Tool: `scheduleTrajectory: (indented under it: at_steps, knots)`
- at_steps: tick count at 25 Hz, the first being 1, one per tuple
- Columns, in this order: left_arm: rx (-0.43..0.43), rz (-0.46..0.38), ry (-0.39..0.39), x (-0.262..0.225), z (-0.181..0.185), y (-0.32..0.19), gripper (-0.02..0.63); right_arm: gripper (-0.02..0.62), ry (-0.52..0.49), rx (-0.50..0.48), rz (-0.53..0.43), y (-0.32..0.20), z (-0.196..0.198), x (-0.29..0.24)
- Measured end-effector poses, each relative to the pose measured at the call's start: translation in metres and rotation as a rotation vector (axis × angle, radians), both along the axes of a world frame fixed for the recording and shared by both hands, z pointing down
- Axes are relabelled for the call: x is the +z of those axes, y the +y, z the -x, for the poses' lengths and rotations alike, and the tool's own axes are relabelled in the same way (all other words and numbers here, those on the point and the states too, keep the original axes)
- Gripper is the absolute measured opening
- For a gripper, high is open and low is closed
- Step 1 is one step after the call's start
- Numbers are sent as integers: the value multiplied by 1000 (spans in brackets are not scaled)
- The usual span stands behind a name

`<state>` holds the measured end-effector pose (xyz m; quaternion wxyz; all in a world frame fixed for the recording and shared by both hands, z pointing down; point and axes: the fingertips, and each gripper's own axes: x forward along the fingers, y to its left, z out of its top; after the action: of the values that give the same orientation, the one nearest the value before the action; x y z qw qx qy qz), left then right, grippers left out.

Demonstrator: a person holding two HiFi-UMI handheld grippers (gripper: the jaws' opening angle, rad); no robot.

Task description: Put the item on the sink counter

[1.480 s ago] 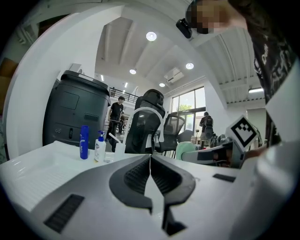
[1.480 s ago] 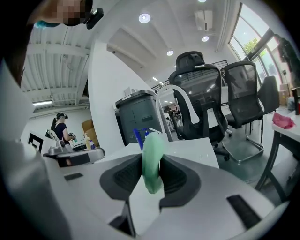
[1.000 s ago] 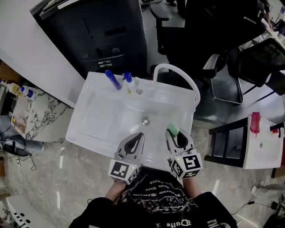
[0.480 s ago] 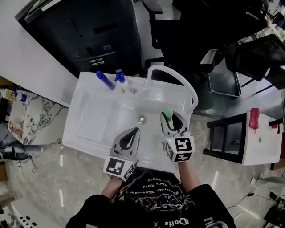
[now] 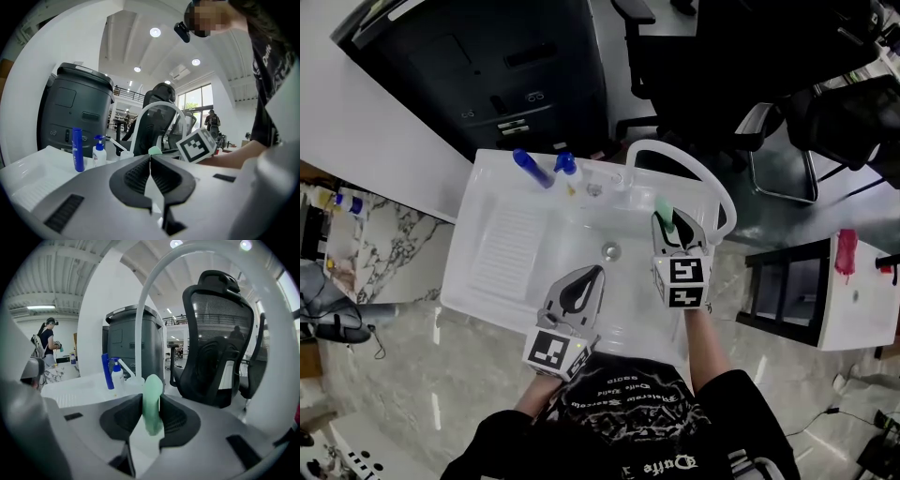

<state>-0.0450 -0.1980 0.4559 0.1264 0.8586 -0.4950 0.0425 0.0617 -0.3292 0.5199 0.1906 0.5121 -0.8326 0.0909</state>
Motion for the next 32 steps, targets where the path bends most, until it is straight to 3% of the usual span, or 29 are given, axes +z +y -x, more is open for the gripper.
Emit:
scheduleTrajectory:
  at_steps: [6,17,21,28,32]
  knots:
    - [3,26,-11,6,10,-3,8,110,73,22,34,-27,1,22]
    - [11,33,-27,9,25,-18,8,110,315,17,96,-59,-7,70]
    - [17,43,-21,12,25,-20,8,110,334,35,159,-60,-10,90]
    - [28,46,-13,13,23,-27,8,115,307,46,171,-66,-4,93]
    - [26,51,-15,15,23,-27,8,121,319,5,168,-64,6,96]
